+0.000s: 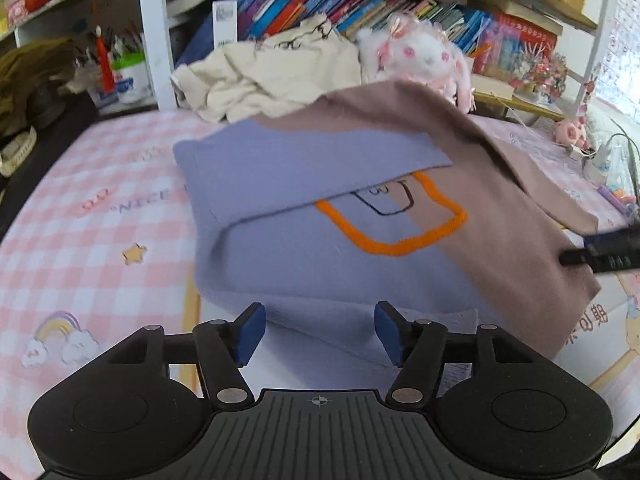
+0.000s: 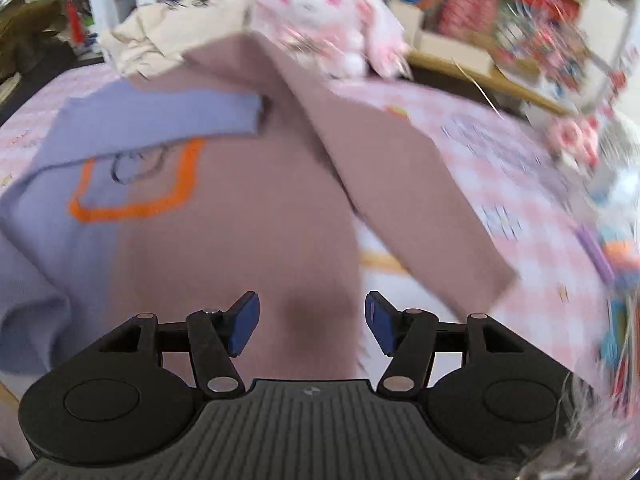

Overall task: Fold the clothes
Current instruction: 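Lay the sweater flat on the mat and open both grippers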

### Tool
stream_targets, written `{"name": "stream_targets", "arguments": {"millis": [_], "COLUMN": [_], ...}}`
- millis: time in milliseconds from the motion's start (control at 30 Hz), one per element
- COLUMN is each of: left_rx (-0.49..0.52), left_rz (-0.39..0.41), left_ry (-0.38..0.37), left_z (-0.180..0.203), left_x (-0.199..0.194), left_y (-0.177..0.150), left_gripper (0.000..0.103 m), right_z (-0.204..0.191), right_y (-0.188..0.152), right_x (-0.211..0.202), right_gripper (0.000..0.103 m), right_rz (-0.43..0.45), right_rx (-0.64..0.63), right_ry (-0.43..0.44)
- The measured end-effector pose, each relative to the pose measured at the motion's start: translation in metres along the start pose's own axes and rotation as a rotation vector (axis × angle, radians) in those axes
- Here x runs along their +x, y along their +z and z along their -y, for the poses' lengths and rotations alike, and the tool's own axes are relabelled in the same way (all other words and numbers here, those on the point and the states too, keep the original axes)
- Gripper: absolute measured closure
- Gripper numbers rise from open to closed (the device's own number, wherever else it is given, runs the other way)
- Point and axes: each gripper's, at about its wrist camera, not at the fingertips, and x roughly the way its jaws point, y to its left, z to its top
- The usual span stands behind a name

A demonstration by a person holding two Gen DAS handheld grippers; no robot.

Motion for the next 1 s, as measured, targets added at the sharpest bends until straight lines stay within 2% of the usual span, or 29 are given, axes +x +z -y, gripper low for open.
{"name": "stream_targets", "arguments": {"millis": [167, 267, 467, 567, 733, 833, 1000], "left_rx": [-0.051, -0.081, -0.192, -0.258, -0.336, -0.333, -0.242], "left_rz": [0.002, 0.015, 0.04, 0.038, 0.033, 0.022, 0.015], "left_ry": [0.019, 0.035, 0.11, 0.119, 0.122, 0.125, 0.131], "left_z": [0.011, 0.019, 0.024, 0.02, 0.014, 0.018, 0.035], "left_x": [-0.002, -0.002, -0.005, -0.01, -0.021, -0.027, -0.037], "left_y": [-0.005, -0.003, 0.005, 0.0, -0.014, -0.022, -0.032], "left_gripper": [0.036, 0.036, 0.034, 0.034, 0.034, 0.034, 0.034], "right_z": [0.01, 0.01, 0.011, 0.013, 0.011, 0.011, 0.013], "right_y": [-0.007, -0.002, 0.0, 0.0, -0.001, -0.001, 0.001], "right_x": [0.004, 0.009, 0.011, 0.011, 0.01, 0.01, 0.012], "right_gripper": [0.049, 0.055, 0.068, 0.084, 0.09, 0.091, 0.091], "right_rz": [0.001, -0.01, -0.019, -0.024, -0.023, -0.023, -0.028], "right_rx": [0.012, 0.008, -0.029, -0.039, -0.07, -0.087, -0.11], "right_ry": [0.011, 0.029, 0.088, 0.139, 0.174, 0.183, 0.202]}}
